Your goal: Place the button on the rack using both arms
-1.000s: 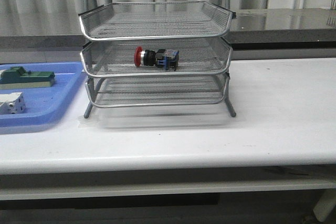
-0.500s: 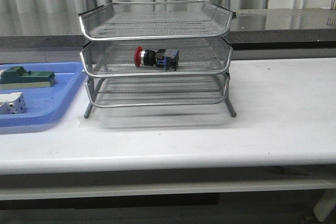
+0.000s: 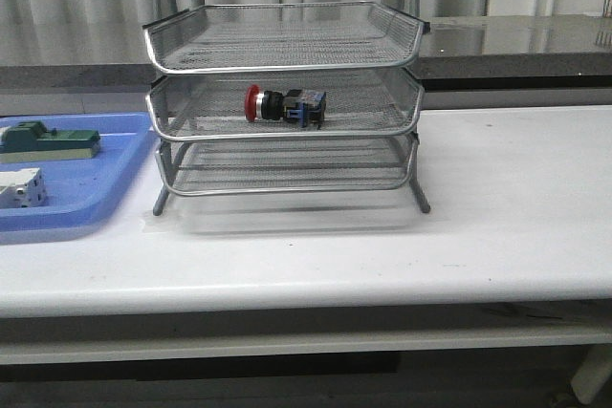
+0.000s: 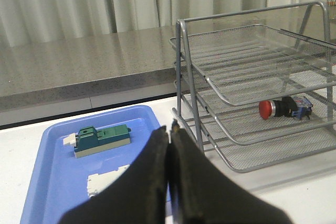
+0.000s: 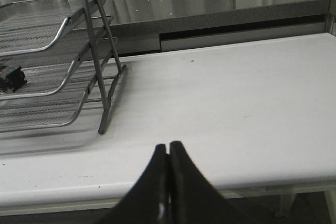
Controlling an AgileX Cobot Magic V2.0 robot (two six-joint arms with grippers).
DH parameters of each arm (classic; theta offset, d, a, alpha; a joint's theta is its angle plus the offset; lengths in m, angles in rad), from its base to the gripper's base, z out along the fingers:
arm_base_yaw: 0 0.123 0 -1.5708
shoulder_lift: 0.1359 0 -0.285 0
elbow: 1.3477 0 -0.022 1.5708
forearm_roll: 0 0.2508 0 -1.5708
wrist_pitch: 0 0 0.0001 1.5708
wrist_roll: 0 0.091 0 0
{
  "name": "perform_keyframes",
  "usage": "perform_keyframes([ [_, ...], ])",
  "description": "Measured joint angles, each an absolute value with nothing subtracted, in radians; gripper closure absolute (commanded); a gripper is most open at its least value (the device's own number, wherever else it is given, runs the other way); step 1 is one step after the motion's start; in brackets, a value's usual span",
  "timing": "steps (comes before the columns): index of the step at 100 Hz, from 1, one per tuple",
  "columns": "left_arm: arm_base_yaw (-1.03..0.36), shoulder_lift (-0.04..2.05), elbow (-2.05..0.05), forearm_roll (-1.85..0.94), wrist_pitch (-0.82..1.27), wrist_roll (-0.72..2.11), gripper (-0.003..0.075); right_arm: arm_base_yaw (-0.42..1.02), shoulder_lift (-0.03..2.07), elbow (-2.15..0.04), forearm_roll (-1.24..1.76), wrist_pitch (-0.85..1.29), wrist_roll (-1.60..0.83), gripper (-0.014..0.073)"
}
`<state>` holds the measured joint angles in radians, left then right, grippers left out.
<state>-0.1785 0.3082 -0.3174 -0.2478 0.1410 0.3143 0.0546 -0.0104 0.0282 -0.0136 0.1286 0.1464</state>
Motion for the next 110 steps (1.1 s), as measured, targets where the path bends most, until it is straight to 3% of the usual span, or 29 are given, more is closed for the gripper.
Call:
perform_keyframes([
  [53, -0.179, 0.308, -0.28, -0.154, 0.141, 0.308, 0.0741, 0.055, -0.01, 0.028, -0.014, 0.129, 0.146, 0.0651],
  [77, -0.177, 0.279, -0.197, -0.006, 0.141, 0.107, 0.0741, 0.055, -0.01, 0.028, -0.014, 0.129, 0.146, 0.0651],
  [110, -0.039, 0.071, -0.07, 0.0, 0.141, 0.08, 0.0741, 0.055, -0.01, 0.028, -0.014, 0.129, 0.146, 0.0651],
])
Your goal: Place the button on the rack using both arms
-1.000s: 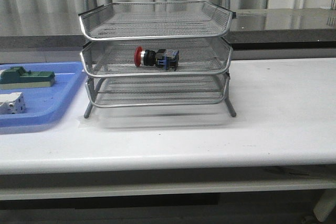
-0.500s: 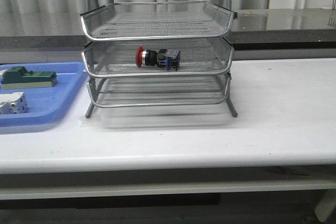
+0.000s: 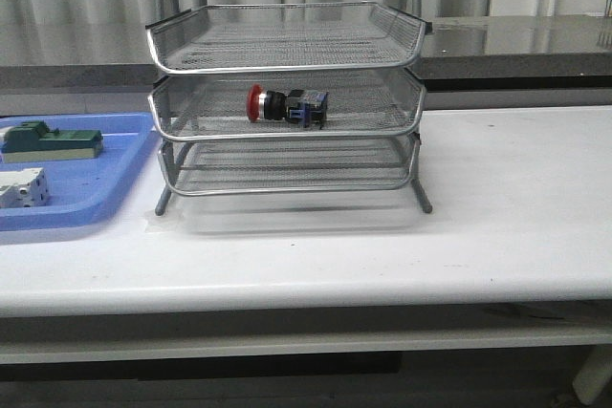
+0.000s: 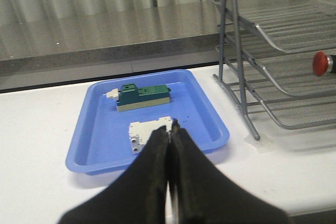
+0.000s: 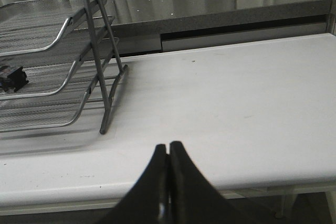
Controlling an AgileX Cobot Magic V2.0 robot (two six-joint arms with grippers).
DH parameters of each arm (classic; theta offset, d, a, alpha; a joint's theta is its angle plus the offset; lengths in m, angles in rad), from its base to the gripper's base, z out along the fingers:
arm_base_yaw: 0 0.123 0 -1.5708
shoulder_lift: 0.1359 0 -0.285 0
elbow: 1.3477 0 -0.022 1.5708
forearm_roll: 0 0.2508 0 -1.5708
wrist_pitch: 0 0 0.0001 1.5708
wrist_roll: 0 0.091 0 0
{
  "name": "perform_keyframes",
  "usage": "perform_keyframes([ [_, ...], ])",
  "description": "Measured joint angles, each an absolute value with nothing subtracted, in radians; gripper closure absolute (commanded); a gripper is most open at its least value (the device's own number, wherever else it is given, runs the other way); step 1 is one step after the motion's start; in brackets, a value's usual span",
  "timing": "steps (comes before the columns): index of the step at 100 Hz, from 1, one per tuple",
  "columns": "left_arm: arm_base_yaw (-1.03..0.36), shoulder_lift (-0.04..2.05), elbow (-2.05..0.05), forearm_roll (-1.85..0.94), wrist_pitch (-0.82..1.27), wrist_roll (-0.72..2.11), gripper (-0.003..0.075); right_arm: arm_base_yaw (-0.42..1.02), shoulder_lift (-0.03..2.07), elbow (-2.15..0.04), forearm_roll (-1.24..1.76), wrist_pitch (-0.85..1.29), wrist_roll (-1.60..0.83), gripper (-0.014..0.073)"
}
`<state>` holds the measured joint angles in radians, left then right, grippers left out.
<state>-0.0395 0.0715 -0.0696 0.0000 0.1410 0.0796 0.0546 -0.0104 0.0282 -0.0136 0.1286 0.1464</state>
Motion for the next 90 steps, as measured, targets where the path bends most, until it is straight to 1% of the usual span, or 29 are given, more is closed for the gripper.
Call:
perform_keyframes([
  [15, -0.019, -0.005, -0.02, 0.0, 0.141, 0.08, 0.0741, 0.055, -0.01, 0.028, -0.014, 0.129, 0.146, 0.0651],
  [37, -0.017, -0.005, -0.003, 0.0, 0.135, 0.04, 0.0741, 0.055, -0.01, 0.028, -0.014, 0.127, 0.146, 0.0651],
  [57, -0.017, -0.005, -0.003, 0.0, 0.07, 0.027, 0.0741, 0.055, -0.01, 0.028, -0.014, 0.127, 0.146, 0.0651],
  [90, -0.017, -0.005, -0.003, 0.0, 0.046, 0.026, 0.0741, 0.055, -0.01, 0.028, -0.014, 0.127, 0.146, 0.0651],
])
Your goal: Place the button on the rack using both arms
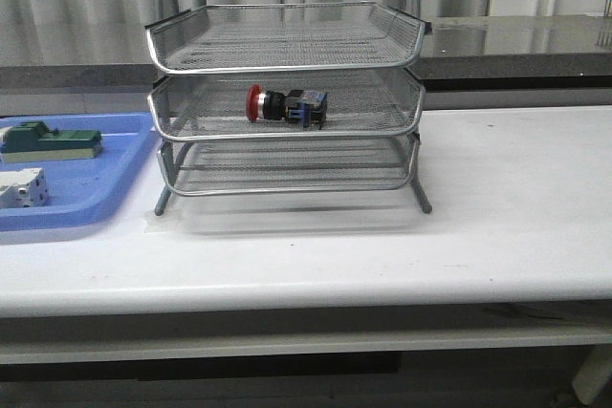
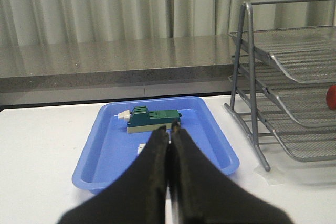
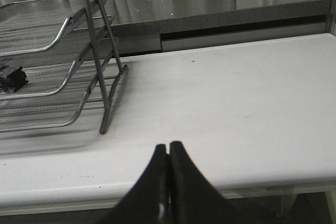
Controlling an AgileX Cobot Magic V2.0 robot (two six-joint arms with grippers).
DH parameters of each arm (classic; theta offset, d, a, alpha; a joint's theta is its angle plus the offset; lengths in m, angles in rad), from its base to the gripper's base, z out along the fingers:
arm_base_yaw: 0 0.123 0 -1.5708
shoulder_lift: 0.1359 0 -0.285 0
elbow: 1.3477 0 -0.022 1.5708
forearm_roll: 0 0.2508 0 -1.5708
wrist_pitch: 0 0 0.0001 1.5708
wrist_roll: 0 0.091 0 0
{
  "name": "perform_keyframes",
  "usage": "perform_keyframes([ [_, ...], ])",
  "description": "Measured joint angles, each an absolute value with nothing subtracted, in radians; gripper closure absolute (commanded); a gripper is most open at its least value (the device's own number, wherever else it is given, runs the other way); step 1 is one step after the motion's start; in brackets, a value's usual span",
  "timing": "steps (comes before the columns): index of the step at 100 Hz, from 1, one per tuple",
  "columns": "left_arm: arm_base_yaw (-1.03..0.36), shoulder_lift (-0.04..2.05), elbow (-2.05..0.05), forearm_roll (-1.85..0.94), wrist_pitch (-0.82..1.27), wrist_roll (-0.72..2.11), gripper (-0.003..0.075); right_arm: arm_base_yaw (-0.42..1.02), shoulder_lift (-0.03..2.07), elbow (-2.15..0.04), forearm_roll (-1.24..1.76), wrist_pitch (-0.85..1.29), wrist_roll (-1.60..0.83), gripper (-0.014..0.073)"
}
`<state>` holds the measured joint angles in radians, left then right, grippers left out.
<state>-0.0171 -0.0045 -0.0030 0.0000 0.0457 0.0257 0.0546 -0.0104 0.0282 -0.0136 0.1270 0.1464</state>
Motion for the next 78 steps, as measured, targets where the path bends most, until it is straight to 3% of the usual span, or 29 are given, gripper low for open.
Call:
perform_keyframes([
  [78, -0.017, -0.005, -0.003, 0.0, 0.046, 0.025, 0.0741, 0.055, -0.01, 0.028, -0.014, 0.127, 0.146, 0.0651],
])
